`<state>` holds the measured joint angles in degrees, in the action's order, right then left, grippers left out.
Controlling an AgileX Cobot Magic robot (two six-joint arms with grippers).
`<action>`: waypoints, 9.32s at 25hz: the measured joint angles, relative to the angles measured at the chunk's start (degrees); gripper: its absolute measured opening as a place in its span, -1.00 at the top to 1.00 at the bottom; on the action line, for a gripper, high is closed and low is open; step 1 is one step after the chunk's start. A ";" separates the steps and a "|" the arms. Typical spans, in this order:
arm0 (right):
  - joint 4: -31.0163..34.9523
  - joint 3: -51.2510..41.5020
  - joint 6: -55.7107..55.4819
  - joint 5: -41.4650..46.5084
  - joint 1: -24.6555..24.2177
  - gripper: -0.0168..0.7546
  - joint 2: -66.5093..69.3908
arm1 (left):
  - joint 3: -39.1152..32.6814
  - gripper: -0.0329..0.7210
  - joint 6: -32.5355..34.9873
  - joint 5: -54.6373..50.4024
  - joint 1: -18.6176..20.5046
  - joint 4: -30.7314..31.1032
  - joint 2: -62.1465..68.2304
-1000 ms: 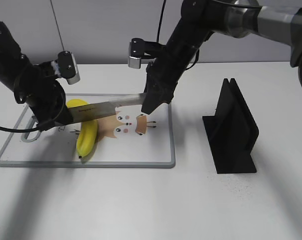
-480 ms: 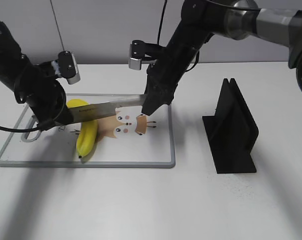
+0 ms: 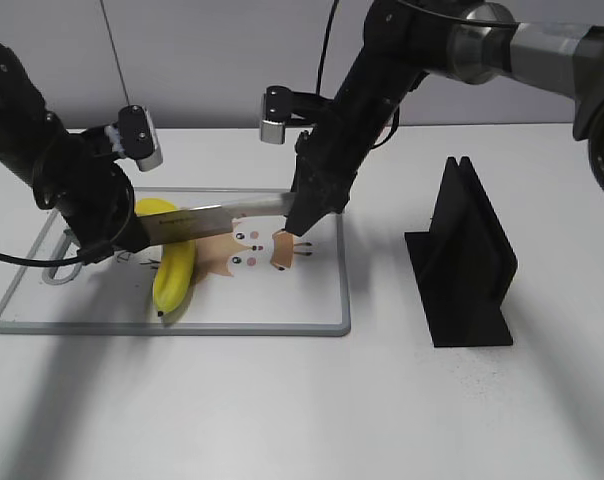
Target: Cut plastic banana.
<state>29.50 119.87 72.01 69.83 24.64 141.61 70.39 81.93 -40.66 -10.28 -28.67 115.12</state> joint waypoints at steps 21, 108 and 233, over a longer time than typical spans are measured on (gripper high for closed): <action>-0.50 -0.88 -1.76 -0.42 0.90 0.43 -6.02 | -1.14 0.88 -0.50 -0.57 -0.17 5.36 -8.49; -12.13 -17.19 -56.84 -1.02 1.02 0.48 -43.11 | -15.32 -0.66 -72.04 -24.80 -0.36 33.13 -79.83; -41.75 -71.92 -106.47 -37.67 1.02 0.48 -60.02 | -41.60 -0.64 -72.22 -18.76 -0.36 20.71 -113.72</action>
<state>-12.25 47.95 -34.46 32.16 25.67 81.59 28.79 9.71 -59.42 -10.64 -7.96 1.41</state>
